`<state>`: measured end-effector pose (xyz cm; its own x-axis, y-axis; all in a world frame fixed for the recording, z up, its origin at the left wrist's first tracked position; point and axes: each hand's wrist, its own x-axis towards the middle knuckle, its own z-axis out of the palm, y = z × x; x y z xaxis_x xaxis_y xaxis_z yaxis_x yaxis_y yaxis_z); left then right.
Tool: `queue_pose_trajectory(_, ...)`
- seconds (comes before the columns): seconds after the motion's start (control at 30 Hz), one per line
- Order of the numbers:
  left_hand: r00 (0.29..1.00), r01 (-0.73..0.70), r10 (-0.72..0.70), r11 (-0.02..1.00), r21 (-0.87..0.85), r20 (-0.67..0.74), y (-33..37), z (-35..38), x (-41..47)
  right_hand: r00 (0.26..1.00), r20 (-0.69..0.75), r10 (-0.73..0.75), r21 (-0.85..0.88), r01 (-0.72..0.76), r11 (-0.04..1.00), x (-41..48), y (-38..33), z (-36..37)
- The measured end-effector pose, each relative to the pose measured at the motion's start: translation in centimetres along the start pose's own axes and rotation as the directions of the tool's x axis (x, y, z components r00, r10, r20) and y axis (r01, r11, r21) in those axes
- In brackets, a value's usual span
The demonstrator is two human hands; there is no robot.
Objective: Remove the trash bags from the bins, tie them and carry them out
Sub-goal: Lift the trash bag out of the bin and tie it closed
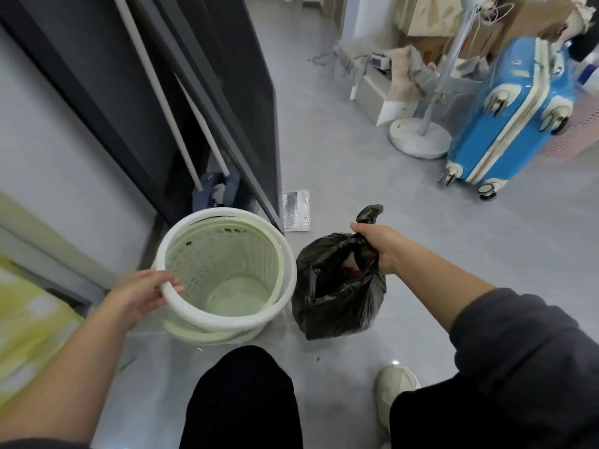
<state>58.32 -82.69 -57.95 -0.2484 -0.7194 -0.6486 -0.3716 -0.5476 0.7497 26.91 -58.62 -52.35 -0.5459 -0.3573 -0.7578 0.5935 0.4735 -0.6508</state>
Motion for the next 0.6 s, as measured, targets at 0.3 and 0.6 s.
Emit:
queue_pose_trajectory(0.3,0.959,-0.039,0.11,0.965,0.261,-0.263,-2.2,-1.3,0.9,0.996,0.083,-0.029,-0.016,0.03,0.999,1.0,0.5,3.3)
queue_pose_trajectory(0.6,0.954,0.062,0.082,0.888,0.456,-0.288,-4.2,-2.2,2.5,0.992,0.125,-0.032,-0.018,0.035,0.999,1.9,1.2,3.9)
